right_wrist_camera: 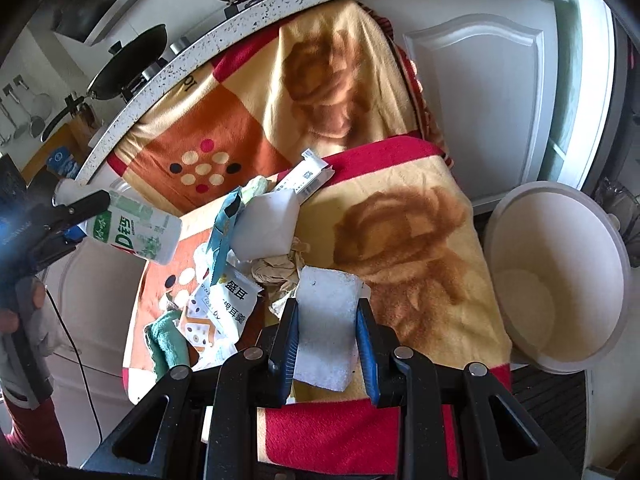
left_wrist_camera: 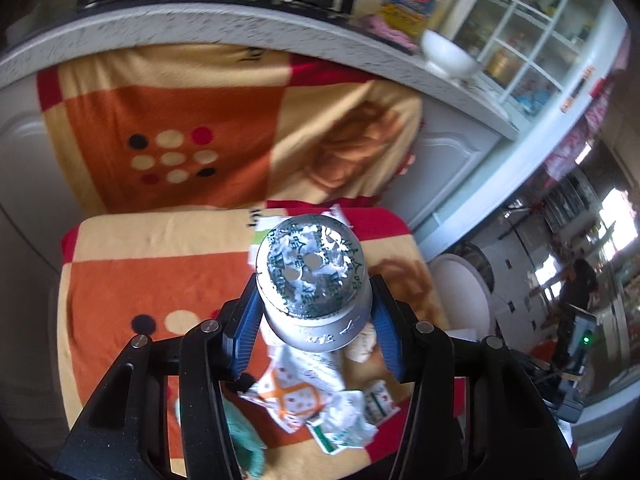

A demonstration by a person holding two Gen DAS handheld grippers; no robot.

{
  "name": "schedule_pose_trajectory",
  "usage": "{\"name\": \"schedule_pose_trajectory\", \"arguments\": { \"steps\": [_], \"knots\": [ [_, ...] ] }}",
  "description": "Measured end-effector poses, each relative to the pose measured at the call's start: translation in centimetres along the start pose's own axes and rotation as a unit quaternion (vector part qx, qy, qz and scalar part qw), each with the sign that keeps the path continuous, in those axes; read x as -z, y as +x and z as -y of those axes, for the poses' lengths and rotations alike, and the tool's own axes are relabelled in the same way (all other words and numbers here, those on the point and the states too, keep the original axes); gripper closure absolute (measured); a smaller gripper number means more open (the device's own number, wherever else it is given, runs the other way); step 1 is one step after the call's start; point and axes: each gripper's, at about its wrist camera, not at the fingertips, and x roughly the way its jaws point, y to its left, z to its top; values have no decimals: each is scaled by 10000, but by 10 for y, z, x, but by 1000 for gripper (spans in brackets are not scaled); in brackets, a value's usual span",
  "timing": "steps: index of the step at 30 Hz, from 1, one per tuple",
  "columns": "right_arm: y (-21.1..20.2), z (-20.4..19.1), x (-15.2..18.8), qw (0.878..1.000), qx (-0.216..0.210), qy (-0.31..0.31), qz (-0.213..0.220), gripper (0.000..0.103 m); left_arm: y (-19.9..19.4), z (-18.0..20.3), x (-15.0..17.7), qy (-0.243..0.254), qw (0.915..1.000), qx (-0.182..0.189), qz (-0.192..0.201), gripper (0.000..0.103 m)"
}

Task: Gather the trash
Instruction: 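Carry the bottle and foam block over the white bin with both tools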

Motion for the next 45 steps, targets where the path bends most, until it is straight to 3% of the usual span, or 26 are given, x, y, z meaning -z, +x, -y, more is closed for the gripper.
{"name": "schedule_pose_trajectory", "arguments": {
  "steps": [7, 13, 30, 39, 45],
  "knots": [
    [-11, 8, -2, 9998, 59, 68, 148, 77, 3, 50, 0, 428, 9984, 364, -76, 53],
    [-22, 28, 1, 9990, 285, 231, 249, 77, 30, 99, 2, 761, 9946, 658, -235, 53],
    [-34, 163, 18, 9816, 1162, 1476, 338, 77, 161, 228, 11, 1348, 9768, 1316, -1024, 53],
    [8, 225, 30, 9717, 1382, 1916, -11, 77, 244, 268, 39, 1475, 9733, 1160, -1325, 53],
    [33, 248, 31, 9690, 1573, 1904, -112, 76, 291, 275, 54, 1600, 9738, 685, -1462, 53]
  ]
}}
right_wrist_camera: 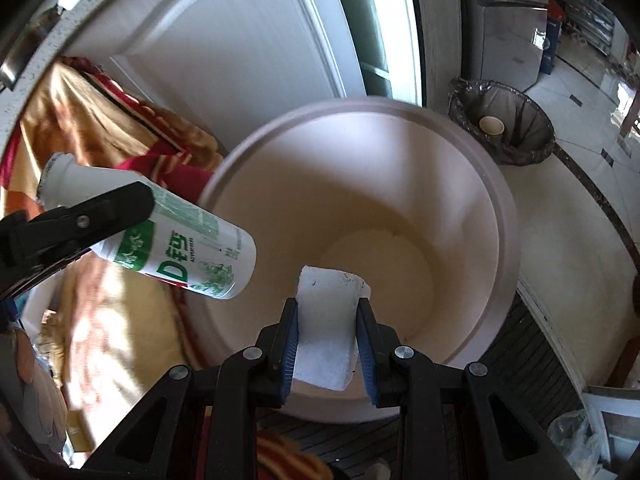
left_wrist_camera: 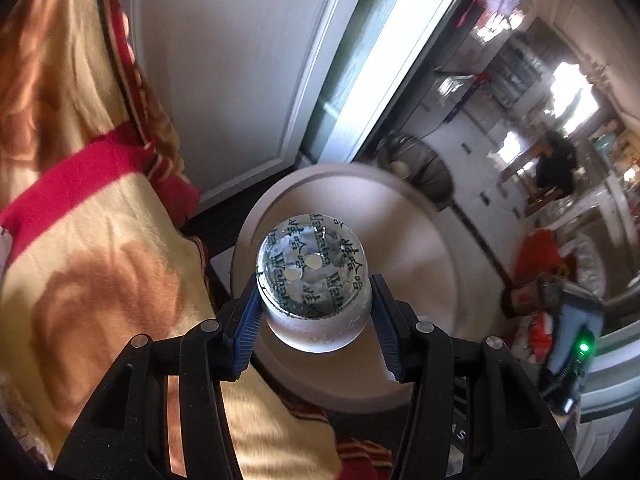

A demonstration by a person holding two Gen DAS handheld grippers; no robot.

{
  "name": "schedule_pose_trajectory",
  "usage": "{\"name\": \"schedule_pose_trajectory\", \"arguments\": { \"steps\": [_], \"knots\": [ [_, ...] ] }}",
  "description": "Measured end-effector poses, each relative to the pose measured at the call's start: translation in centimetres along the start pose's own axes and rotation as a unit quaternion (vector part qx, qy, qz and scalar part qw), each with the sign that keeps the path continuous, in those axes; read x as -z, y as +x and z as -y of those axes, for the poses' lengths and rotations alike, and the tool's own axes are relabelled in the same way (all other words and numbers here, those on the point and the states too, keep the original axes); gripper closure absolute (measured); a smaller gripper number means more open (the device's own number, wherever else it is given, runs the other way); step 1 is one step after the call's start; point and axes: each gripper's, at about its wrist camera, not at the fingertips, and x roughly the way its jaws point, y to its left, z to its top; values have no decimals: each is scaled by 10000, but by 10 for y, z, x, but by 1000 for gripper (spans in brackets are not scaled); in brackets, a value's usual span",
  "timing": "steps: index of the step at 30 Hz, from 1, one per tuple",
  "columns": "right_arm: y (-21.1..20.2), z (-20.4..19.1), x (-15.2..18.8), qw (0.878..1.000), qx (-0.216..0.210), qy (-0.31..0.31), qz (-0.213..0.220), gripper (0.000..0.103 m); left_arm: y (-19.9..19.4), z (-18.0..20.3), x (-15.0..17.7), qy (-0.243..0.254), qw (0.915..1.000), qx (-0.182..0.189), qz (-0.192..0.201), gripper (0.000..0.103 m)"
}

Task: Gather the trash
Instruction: 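Carry the bottle and foam block over the white bin with both tools, then open both tools to drop the bottle and foam block into the bin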

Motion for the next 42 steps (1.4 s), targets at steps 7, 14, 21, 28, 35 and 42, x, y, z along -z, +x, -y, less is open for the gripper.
{"name": "schedule_pose_trajectory", "arguments": {
  "steps": [7, 14, 21, 28, 35, 42],
  "knots": [
    [16, 11, 7, 9995, -10, 196, -238, 70, 25, -4, 10, -3, 9994, -158, -298, 53],
    [5, 14, 8, 9993, -39, 351, -131, 61, 27, -6, 15, -28, 9991, 6, -413, 53],
    [-9, 13, 6, 9991, -79, 424, 10, 58, 18, -16, 21, -103, 9988, 176, -446, 52],
    [-27, 8, 3, 9987, -147, 451, 211, 57, 8, -13, 20, -121, 9986, 308, -411, 46],
    [-39, -3, 2, 9988, -191, 327, 308, 57, -11, -6, 26, 12, 9992, 299, -274, 46],
    [-48, -9, 4, 9988, -188, 259, 358, 57, -43, -7, 34, 114, 9998, 140, -55, 46]
  ]
}}
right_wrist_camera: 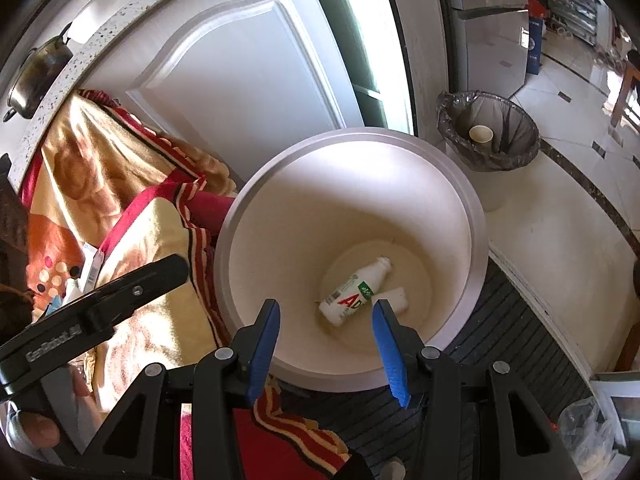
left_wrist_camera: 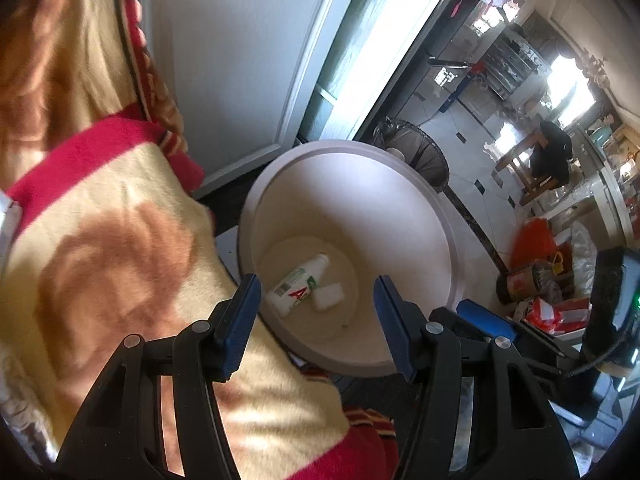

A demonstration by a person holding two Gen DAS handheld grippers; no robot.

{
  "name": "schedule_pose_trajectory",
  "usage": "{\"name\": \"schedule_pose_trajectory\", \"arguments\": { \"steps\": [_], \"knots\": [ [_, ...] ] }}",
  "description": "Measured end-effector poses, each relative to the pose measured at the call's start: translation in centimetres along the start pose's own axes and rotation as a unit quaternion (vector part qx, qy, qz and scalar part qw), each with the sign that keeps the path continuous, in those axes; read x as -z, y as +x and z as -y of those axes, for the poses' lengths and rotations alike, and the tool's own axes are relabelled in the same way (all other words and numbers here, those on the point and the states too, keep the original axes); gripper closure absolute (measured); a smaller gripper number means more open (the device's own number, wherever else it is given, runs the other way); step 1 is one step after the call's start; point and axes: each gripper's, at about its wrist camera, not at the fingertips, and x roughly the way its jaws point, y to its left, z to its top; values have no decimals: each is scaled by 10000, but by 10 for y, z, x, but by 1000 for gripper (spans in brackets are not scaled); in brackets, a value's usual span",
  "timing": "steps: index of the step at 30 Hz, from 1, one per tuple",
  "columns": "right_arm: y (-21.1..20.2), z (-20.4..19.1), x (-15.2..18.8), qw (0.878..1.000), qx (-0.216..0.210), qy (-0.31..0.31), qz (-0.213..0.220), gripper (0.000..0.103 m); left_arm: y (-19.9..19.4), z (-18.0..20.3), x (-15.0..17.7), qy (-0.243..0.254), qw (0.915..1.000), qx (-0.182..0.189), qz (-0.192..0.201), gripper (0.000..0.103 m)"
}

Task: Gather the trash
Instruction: 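Open both tools to drop the bottle and foam block into the bin, then move both open tools back over the chair seat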

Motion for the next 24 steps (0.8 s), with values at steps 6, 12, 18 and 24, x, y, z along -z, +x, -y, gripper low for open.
{"name": "schedule_pose_trajectory", "arguments": {
  "steps": [6, 12, 18, 24],
  "knots": [
    [-10, -13, 3, 9999, -42, -132, 40, 57, -33, -5, 11, 80, 9996, -143, 217, 46],
    [-26, -45, 9, 9987, -137, -466, 133, 56, -70, -18, 28, 64, 9984, -379, 421, 46],
    [-43, -82, 19, 9961, -290, -795, 240, 43, -108, -29, 40, -37, 9970, -398, 656, 46],
    [-60, -112, 29, 9923, -335, -1147, 317, 43, -140, -33, 48, -22, 9960, -314, 839, 46]
  ]
}}
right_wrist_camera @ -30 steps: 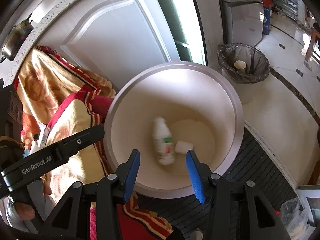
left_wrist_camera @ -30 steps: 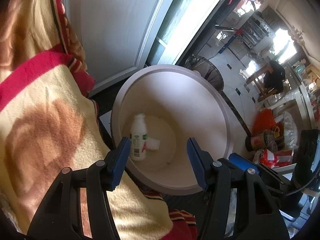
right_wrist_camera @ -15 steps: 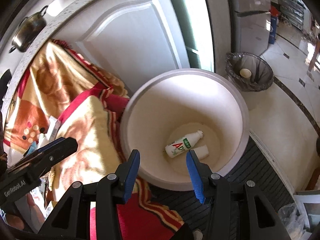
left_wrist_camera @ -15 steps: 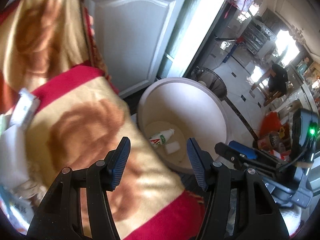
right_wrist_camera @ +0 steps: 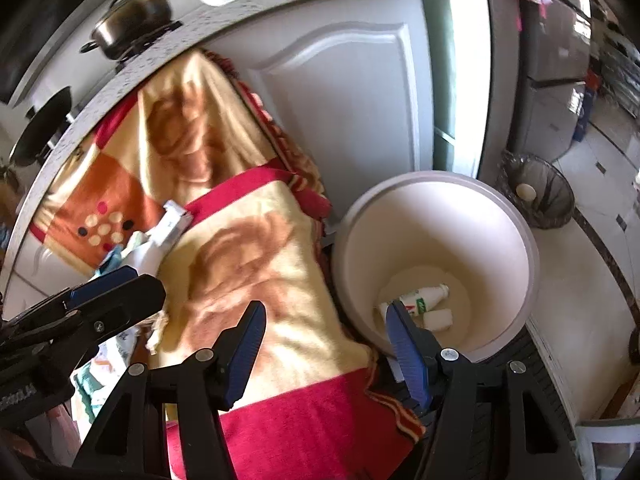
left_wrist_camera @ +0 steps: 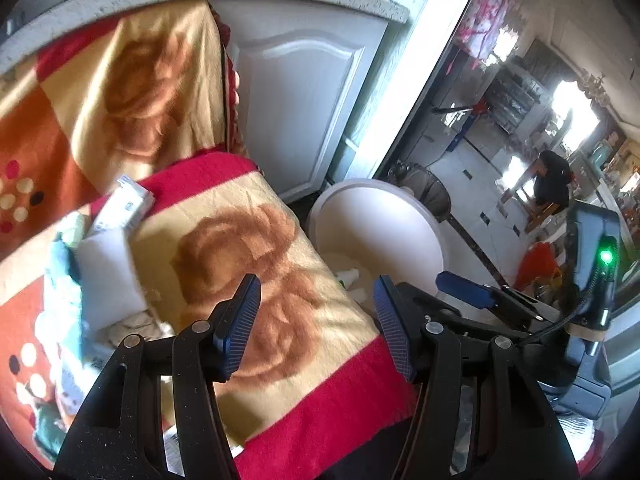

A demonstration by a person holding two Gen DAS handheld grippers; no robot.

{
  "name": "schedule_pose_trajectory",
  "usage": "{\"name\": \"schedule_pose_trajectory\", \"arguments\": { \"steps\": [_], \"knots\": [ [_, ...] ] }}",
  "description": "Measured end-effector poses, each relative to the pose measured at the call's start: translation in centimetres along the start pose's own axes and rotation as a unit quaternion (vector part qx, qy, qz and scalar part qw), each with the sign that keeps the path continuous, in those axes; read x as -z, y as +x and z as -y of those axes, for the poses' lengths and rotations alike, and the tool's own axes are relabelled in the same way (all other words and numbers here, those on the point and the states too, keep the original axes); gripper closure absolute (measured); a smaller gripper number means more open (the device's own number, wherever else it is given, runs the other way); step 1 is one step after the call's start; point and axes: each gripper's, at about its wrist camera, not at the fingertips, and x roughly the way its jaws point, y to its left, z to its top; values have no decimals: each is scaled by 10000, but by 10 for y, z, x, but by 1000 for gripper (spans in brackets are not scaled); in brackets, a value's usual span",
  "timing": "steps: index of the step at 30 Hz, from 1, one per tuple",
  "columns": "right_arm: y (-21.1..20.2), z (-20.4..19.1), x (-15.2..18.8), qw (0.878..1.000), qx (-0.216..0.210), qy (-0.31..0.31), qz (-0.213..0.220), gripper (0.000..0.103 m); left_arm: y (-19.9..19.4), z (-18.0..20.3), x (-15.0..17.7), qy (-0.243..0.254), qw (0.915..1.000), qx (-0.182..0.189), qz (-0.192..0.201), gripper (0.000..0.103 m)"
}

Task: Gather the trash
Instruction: 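Move both open tools back over the chair seat, then grasp the green towel with left tool while right tool grasps clear plastic wrapper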

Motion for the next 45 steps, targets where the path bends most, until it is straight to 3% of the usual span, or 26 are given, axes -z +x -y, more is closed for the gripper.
{"name": "schedule_pose_trajectory", "arguments": {
  "steps": [9, 19, 45],
  "knots": [
    [-12, -49, 9, 9986, -197, -486, 37, 41, -46, -25, 21, -14, 9984, -507, 268, 45],
    [-16, -100, 24, 9944, -483, -943, 32, 38, -82, -72, 49, -385, 9932, -1015, 417, 45],
    [-5, -173, 59, 9811, -790, -1745, -266, 36, -121, -153, 107, -1328, 9805, -1381, 433, 46]
  ]
}}
